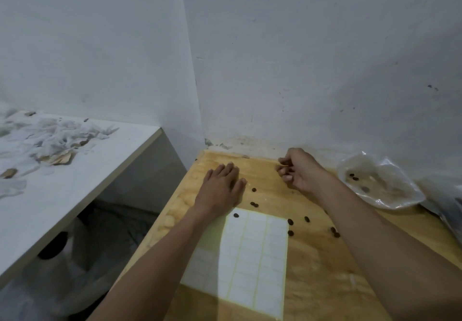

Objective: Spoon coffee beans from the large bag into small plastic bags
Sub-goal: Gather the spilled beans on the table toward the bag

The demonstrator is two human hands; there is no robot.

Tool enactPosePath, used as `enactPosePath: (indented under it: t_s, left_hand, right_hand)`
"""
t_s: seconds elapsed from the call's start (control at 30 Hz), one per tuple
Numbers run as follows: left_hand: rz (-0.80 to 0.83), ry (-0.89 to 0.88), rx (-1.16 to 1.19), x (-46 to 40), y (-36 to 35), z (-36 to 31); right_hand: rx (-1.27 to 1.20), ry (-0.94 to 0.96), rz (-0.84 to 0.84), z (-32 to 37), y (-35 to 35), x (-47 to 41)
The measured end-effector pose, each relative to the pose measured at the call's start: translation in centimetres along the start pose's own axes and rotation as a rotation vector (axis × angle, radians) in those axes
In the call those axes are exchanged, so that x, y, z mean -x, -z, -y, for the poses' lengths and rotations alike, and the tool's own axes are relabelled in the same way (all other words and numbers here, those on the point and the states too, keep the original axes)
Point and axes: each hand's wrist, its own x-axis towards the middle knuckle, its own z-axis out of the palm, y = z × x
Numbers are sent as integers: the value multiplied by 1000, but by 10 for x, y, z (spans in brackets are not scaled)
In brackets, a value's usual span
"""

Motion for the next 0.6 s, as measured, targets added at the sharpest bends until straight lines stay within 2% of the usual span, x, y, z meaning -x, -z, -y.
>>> enactPosePath:
  t_s: [0.07,0.2,0.33,0.43,0.5,0.6]
  left_hand:
    - [-14,-11,-15,-1,-2,2]
    - [-39,-13,-18,2,-1,-1]
    - [-50,-16,-9,3,0,-2]
    - [-45,-8,18,2,0,-1]
    - [-63,-24,12,2,-1,0]
    - [-75,-25,7,0,-4,3]
  right_hand:
    - [49,17,95,-5,-4,8]
    - [657,396,18,-35,-13,20]
    - [881,526,34,-57,-19,18]
    - [905,549,-2,-58,-21,14]
    - [849,476,26,-54,-24,21]
    - [346,127,131,-37,-30,33]
